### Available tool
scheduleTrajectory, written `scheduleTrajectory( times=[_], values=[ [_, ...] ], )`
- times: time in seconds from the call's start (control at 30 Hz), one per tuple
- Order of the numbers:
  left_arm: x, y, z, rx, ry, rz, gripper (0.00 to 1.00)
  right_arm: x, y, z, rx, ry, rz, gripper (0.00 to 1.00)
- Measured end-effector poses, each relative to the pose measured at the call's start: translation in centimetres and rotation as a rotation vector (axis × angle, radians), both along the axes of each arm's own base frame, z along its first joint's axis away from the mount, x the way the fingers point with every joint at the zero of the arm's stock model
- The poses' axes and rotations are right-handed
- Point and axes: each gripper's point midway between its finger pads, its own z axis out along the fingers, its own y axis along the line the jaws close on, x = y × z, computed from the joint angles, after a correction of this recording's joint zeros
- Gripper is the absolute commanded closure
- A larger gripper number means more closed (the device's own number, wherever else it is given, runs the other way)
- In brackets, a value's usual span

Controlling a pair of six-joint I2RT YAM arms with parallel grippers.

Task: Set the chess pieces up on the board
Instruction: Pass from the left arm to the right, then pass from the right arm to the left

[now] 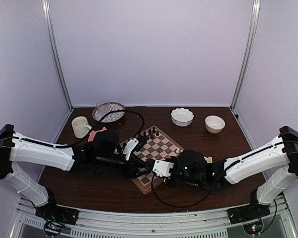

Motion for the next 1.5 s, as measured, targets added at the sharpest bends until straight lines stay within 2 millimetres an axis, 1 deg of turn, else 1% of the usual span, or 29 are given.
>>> scheduleTrajectory(
  times=[0.13,0.27,0.37,0.4,0.5,0.53,0.67,0.87,0.97,1.1,1.13,1.23,1.33,1.43,1.5],
  values=[
    [-0.1,-0.2,0.7,-0.039,-0.015,-0.01,0.75,-0.3,0.2,0.0,0.013,0.02,0.012,0.91],
    [-0.1,-0.4,1.1,-0.057,-0.024,-0.017,0.76,-0.5,0.3,0.1,0.029,0.034,0.021,0.91],
    [-0.1,-0.5,1.3,-0.066,-0.027,-0.02,0.79,-0.6,0.3,0.0,0.031,0.041,0.024,0.91],
    [-0.1,-0.6,1.4,-0.068,-0.028,-0.021,0.79,-0.6,0.3,0.0,0.032,0.042,0.024,0.91],
    [-0.2,-0.6,1.4,-0.069,-0.027,-0.023,0.69,-0.5,0.3,0.0,0.036,0.043,0.022,0.92],
    [-0.2,-0.6,1.4,-0.069,-0.027,-0.024,0.68,-0.5,0.3,0.1,0.039,0.043,0.022,0.92],
    [-0.2,-0.6,1.4,-0.07,-0.027,-0.026,0.74,-0.5,0.2,0.1,0.053,0.048,0.016,0.91],
    [-0.2,-0.6,1.4,-0.069,-0.027,-0.025,0.75,-0.3,0.1,0.3,0.072,0.055,0.005,0.92],
    [-0.2,-0.6,1.4,-0.068,-0.027,-0.025,0.8,-0.3,0.1,0.5,0.08,0.055,0.004,0.91],
    [-0.1,-0.5,1.2,-0.062,-0.026,-0.021,0.95,-0.3,0.1,0.5,0.082,0.058,0.003,0.9],
    [0.0,-0.5,1.1,-0.058,-0.027,-0.017,0.97,-0.3,0.1,0.4,0.081,0.059,0.002,0.88],
    [0.0,-0.5,0.9,-0.051,-0.025,-0.016,0.99,-0.4,-0.1,0.2,0.081,0.063,0.003,0.79],
    [0.1,-0.5,0.7,-0.039,-0.025,-0.007,1.0,-0.4,-0.1,0.2,0.085,0.068,0.003,0.67],
    [0.7,-0.1,0.4,-0.009,-0.031,0.028,1.0,-0.5,-0.3,0.3,0.087,0.063,0.007,0.54],
    [1.3,0.2,-0.2,0.029,-0.035,0.06,1.0,-0.6,-0.5,0.5,0.092,0.06,0.009,0.5]
  ],
)
